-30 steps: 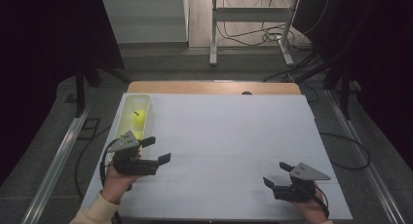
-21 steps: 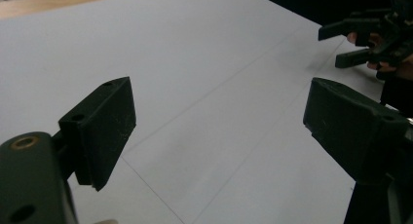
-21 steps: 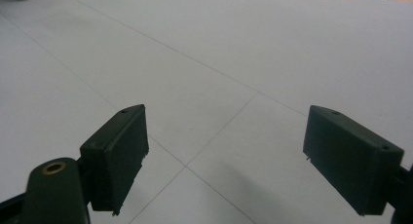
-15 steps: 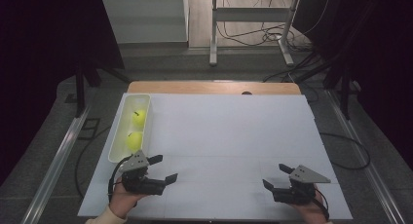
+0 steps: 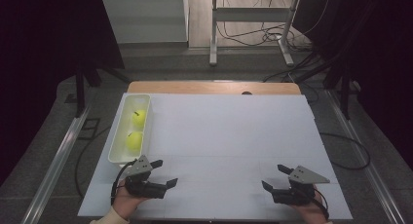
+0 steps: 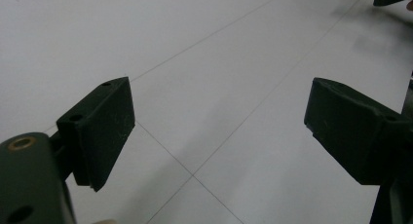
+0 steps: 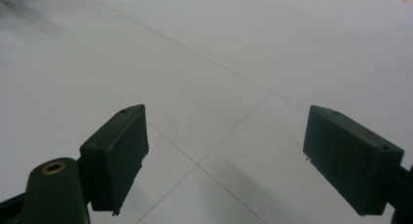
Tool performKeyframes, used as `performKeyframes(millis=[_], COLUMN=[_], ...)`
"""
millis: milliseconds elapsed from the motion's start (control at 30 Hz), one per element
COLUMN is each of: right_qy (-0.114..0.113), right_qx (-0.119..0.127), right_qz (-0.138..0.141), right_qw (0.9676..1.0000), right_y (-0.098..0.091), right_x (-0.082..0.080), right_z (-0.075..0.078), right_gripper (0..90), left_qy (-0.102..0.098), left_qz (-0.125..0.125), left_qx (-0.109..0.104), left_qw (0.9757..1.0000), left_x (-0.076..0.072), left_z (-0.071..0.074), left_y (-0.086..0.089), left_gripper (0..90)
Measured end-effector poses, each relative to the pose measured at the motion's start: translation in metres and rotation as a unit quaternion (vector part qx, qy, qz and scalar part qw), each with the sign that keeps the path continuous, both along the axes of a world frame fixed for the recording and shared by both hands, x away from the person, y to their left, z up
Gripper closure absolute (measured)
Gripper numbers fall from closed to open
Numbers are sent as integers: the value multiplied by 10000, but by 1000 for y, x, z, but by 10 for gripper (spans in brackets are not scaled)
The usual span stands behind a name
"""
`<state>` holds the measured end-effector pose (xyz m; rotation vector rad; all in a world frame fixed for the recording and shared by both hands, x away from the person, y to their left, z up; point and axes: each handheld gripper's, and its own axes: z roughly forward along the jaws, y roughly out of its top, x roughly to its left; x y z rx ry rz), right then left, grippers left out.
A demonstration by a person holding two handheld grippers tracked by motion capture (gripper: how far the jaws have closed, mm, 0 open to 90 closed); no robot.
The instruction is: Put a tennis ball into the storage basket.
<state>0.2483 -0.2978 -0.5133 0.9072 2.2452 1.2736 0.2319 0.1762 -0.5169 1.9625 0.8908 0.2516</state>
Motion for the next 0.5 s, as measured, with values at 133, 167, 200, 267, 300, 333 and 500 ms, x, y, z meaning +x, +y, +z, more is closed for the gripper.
performKeyframes(millis=[133,167,200,267,300,333,500], right_qy=[-6,-3,-1,4,5,5,27], right_qx=[-23,-26,-39,-33,-20,-20,-24], right_qz=[5,5,-3,-5,0,0,12], right_qw=[10000,10000,10000,10000,10000,10000,10000], right_y=[0,-1,-1,-1,-1,-1,-1], right_x=[0,0,0,0,0,0,1], right_z=[0,0,0,0,0,0,-1], right_gripper=[169,169,168,168,169,169,168], left_qy=[-78,-77,-80,-84,-93,-93,-89], left_qz=[-36,-40,-47,-63,-66,-66,-54], left_qx=[19,14,9,26,26,26,43], left_qw=[10000,10000,10000,9999,9999,9999,9999], left_x=[1,2,2,3,3,3,4], left_z=[1,1,1,1,1,1,0], left_y=[-3,-3,-4,-4,-5,-5,-4], left_gripper=[121,121,122,121,121,121,121])
